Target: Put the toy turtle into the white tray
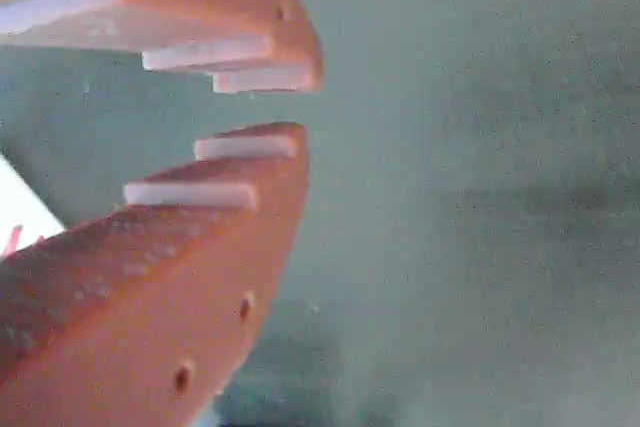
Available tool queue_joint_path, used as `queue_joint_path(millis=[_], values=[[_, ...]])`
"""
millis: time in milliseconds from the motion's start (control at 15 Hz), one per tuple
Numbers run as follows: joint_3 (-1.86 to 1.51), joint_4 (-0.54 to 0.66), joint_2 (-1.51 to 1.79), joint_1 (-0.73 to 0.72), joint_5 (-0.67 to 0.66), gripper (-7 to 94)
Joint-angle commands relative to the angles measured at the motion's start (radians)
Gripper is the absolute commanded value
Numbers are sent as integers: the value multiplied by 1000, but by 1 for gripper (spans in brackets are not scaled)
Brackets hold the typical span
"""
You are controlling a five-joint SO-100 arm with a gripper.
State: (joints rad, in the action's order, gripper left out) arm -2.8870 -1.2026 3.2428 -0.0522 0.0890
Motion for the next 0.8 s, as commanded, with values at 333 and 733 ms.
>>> queue_joint_path(millis=[333,733], values=[[-41,-67,6,9,25,0],[-40,-67,6,6,20,0]])
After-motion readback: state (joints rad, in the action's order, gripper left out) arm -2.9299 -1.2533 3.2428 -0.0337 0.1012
